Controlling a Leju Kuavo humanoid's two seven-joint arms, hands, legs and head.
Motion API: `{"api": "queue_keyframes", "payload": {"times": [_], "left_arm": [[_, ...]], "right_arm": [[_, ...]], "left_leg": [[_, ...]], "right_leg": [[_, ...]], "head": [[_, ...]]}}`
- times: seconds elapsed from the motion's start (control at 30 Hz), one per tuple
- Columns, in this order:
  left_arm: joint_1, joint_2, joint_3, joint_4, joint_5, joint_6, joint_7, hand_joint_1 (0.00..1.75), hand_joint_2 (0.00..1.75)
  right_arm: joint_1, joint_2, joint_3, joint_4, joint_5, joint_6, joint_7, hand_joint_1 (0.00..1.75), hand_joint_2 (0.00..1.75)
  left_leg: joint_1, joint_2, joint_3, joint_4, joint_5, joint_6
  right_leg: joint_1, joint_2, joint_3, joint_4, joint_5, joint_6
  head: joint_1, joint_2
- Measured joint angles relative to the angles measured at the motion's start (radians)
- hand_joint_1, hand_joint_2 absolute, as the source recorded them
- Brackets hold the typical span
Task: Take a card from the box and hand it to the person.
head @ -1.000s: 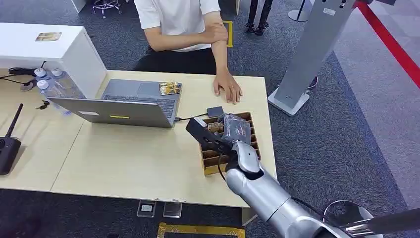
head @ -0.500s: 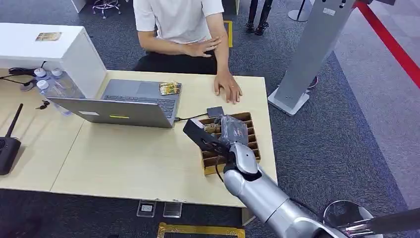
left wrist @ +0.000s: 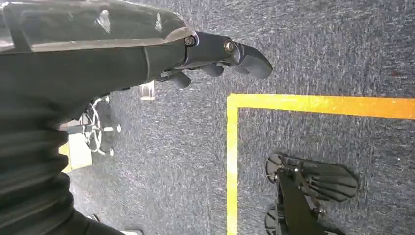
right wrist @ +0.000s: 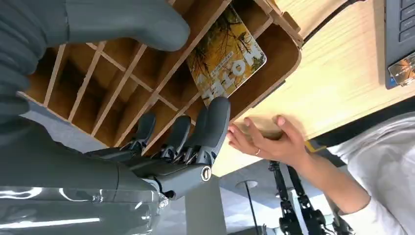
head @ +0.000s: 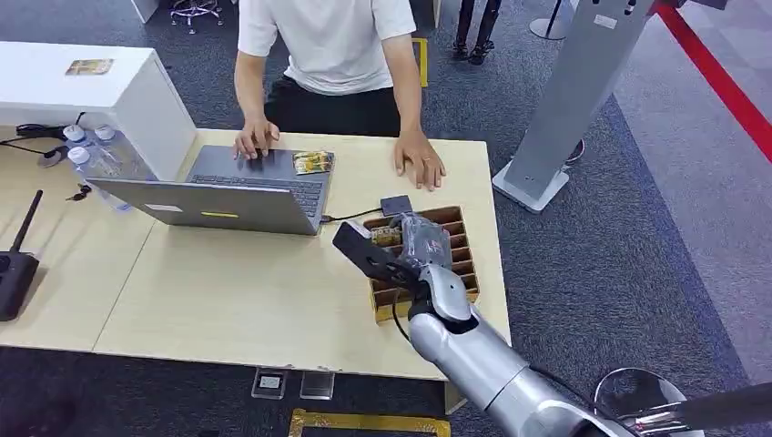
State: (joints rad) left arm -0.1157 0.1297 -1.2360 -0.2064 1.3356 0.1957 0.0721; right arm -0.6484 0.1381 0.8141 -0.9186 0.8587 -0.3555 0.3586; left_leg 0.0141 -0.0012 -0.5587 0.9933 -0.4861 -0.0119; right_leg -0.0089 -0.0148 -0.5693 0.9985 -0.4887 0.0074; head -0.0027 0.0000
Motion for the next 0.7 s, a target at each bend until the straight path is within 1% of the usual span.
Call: {"api": "queue_keyframes", "payload": {"times": [0.27, 0.33, 0.37, 0.7], "left_arm": [[0.0, -0.002, 0.0, 0.0, 0.002, -0.002, -0.003, 0.0, 1.75], [0.0, -0.002, 0.0, 0.0, 0.002, -0.003, -0.003, 0.0, 1.75], [0.0, -0.002, 0.0, 0.0, 0.002, -0.003, -0.002, 0.0, 1.75], [0.0, -0.003, 0.0, 0.0, 0.004, -0.003, -0.004, 0.0, 1.75]], "right_arm": [[-0.011, 0.007, 0.001, 0.006, 0.001, 0.0, -0.003, 0.75, 1.75], [-0.015, 0.007, 0.001, 0.006, 0.001, 0.002, -0.002, 0.73, 1.75], [-0.015, 0.007, 0.001, 0.005, 0.002, 0.002, -0.002, 0.7, 1.75], [-0.02, 0.017, 0.002, 0.004, -0.001, 0.007, -0.005, 0.72, 1.75]], "left_leg": [[0.0, 0.0, 0.0, 0.0, 0.0, 0.0], [0.0, 0.0, 0.0, 0.0, 0.0, 0.0], [0.0, 0.0, 0.0, 0.0, 0.0, 0.0], [0.0, 0.0, 0.0, 0.0, 0.0, 0.0]], "right_leg": [[0.0, 0.0, 0.0, 0.0, 0.0, 0.0], [0.0, 0.0, 0.0, 0.0, 0.0, 0.0], [0.0, 0.0, 0.0, 0.0, 0.0, 0.0], [0.0, 0.0, 0.0, 0.0, 0.0, 0.0]], "head": [[0.0, 0.0], [0.0, 0.0], [0.0, 0.0], [-0.001, 0.0]]}}
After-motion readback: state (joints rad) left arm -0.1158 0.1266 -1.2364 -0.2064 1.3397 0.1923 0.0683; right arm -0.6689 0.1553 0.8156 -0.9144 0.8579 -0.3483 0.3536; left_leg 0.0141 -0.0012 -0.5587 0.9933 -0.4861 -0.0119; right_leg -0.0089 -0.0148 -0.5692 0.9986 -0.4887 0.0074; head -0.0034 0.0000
